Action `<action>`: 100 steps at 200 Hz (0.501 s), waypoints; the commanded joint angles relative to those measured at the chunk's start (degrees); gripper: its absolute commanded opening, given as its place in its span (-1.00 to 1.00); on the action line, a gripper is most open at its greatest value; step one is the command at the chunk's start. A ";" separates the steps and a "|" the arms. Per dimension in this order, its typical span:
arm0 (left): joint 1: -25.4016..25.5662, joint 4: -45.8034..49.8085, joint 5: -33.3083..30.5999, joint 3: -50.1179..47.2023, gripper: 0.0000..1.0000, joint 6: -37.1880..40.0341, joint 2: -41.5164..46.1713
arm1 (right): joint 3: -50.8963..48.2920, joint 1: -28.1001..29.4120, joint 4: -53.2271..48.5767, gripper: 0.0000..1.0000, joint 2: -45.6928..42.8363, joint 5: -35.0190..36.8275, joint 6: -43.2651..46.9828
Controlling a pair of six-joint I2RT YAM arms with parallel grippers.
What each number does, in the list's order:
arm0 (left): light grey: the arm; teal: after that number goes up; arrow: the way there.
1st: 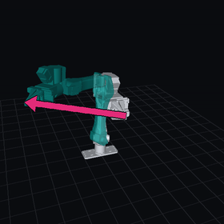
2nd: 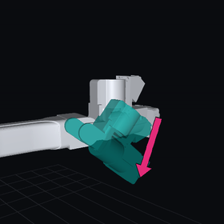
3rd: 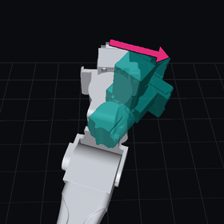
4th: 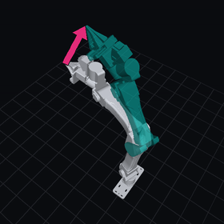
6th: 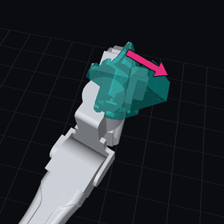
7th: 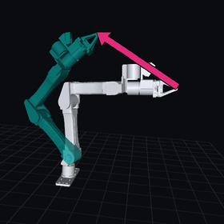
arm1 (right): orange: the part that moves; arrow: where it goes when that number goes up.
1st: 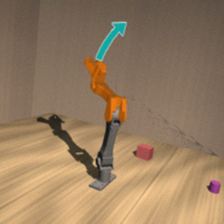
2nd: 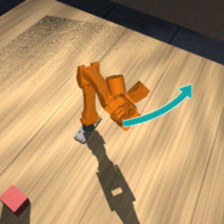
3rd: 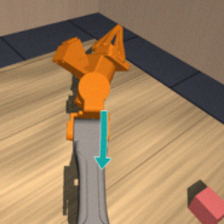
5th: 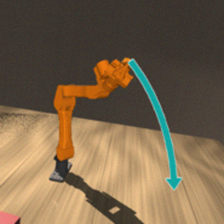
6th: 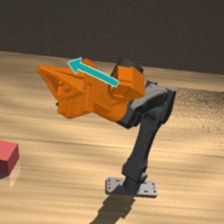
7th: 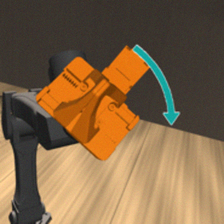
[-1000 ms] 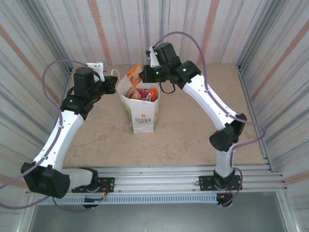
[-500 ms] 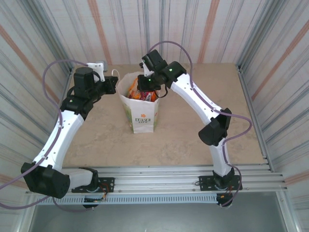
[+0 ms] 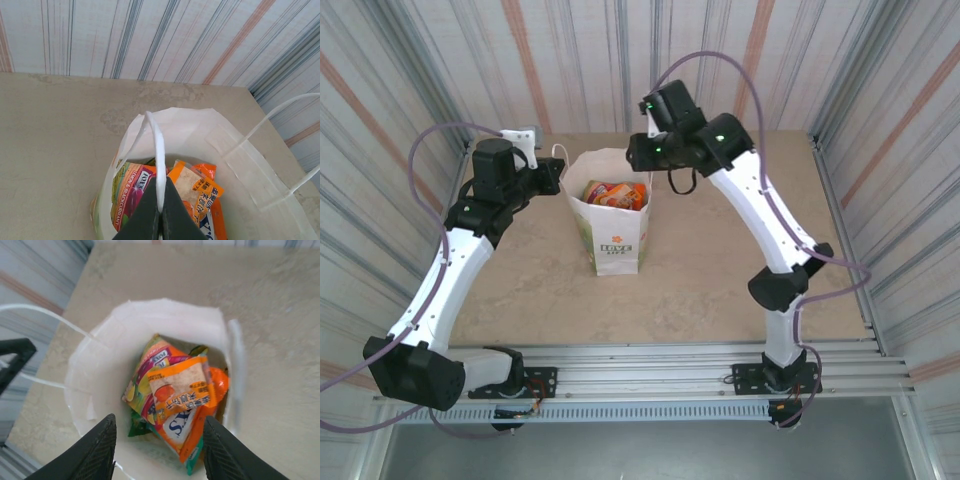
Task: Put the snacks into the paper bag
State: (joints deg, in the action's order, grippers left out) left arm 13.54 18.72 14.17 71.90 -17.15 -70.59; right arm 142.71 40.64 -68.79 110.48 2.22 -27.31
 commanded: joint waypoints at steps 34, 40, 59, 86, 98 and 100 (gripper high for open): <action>-0.22 -0.77 1.64 2.37 -1.00 1.16 1.68 | -3.86 -4.29 -1.45 0.01 -4.14 0.73 0.17; -0.19 -0.77 1.62 2.37 -1.00 1.15 1.66 | -4.14 -4.48 -1.20 0.01 -3.54 -0.38 0.10; -0.01 -0.88 1.59 2.36 -1.00 1.14 1.55 | -4.13 -4.56 -0.06 0.01 -1.44 -2.57 0.08; 0.26 -0.59 1.82 2.61 -1.00 1.24 1.58 | -4.07 -5.35 1.77 0.01 1.74 -4.51 0.20; 0.28 -0.44 1.81 2.63 -1.00 1.37 1.68 | -4.11 -5.82 2.66 -0.01 3.04 -5.57 0.24; 0.33 -0.40 1.82 2.68 -1.00 1.34 1.72 | -4.11 -5.88 2.76 -0.01 3.35 -5.82 0.24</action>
State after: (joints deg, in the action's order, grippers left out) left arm 13.56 18.74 15.09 71.92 -16.73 -70.59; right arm 139.15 35.83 -67.70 111.15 -0.38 -27.38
